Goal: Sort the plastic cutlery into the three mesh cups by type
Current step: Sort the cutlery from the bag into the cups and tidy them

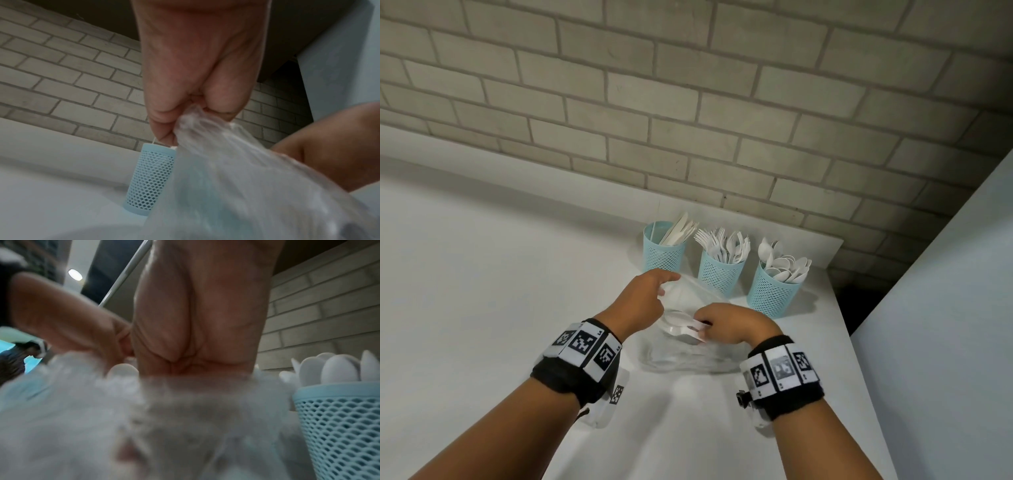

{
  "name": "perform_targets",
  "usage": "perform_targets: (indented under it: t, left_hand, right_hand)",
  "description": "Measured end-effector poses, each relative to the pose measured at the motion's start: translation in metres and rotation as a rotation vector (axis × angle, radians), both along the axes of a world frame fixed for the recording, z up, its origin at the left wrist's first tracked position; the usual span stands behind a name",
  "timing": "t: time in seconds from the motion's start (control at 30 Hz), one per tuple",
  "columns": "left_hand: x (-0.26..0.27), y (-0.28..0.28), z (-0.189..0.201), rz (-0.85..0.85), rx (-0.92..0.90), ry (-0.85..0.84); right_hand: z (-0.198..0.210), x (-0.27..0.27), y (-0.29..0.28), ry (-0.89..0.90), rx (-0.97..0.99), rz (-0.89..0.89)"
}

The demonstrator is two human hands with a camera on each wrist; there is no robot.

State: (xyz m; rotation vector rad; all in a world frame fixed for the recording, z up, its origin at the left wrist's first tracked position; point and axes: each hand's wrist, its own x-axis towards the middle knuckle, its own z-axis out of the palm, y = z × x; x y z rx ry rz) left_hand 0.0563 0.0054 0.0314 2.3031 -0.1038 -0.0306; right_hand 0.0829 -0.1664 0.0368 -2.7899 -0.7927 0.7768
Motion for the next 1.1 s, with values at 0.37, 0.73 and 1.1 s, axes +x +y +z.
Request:
perform_targets:
  t: [0.37,0.73,1.1]
  left_hand:
    - [0.004,-0.002,0.003,0.037,-0.223,-0.042]
    - [0.006,-0.020,0.006,0.025,-0.675,0.150]
    - [0.008,-0.025,0.004,0.160,-0.808,0.202]
  right_hand:
    - [0.009,0.003,-0.015,0.404,0.911,-0.470]
    - [0.007,0.002,0.005,0.462,1.098,-0.491]
    - [0.007,-0.001,0.009,0.441,1.013,-0.508]
